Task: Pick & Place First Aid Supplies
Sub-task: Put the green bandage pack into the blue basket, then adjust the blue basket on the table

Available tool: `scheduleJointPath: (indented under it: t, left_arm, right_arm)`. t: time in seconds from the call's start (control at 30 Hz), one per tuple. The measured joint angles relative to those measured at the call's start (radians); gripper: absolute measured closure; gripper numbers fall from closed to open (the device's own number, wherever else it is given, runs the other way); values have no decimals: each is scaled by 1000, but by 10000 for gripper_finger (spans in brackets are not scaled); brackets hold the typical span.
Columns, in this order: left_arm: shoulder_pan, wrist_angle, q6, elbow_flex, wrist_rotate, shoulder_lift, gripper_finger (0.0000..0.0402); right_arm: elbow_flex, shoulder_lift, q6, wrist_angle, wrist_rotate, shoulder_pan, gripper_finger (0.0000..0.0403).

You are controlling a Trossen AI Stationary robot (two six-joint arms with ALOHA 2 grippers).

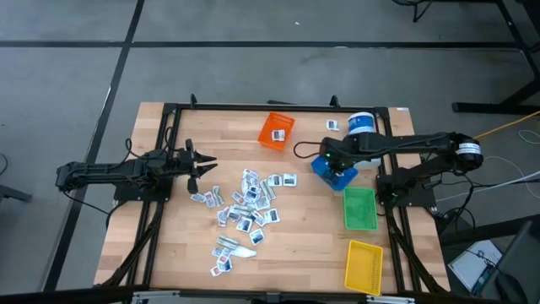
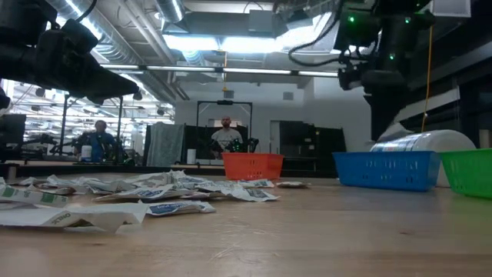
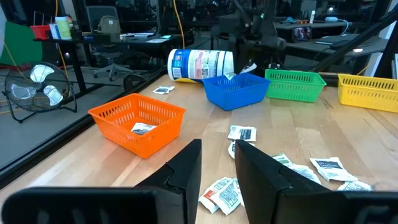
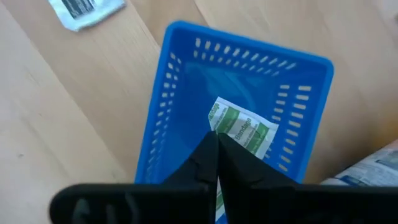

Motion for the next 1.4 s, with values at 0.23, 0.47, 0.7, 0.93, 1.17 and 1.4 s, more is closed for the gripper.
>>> scheduleJointPath:
  t: [0.23,0.47,0.7,0.93,1.17,1.4]
  left_arm:
    - [0,0,0,0,0,0,311]
    - [0,0,0,0,0,0,309]
    - [0,0,0,0,0,0,310]
    - [0,0,0,0,0,0,311]
    - [0,0,0,0,0,0,309]
    - [0,0,0,0,0,0,310]
  right_arm:
    - [-34,0,12,19,0,0,389]
    - [-34,0,100,26,1,-4,325]
    - [-34,18,140,94,1,-4,276]
    - [-34,128,133,130,37,-4,274]
    - [-35,201,92,244,40,-4,273]
    - [-35,204,48,414,-17,-4,273]
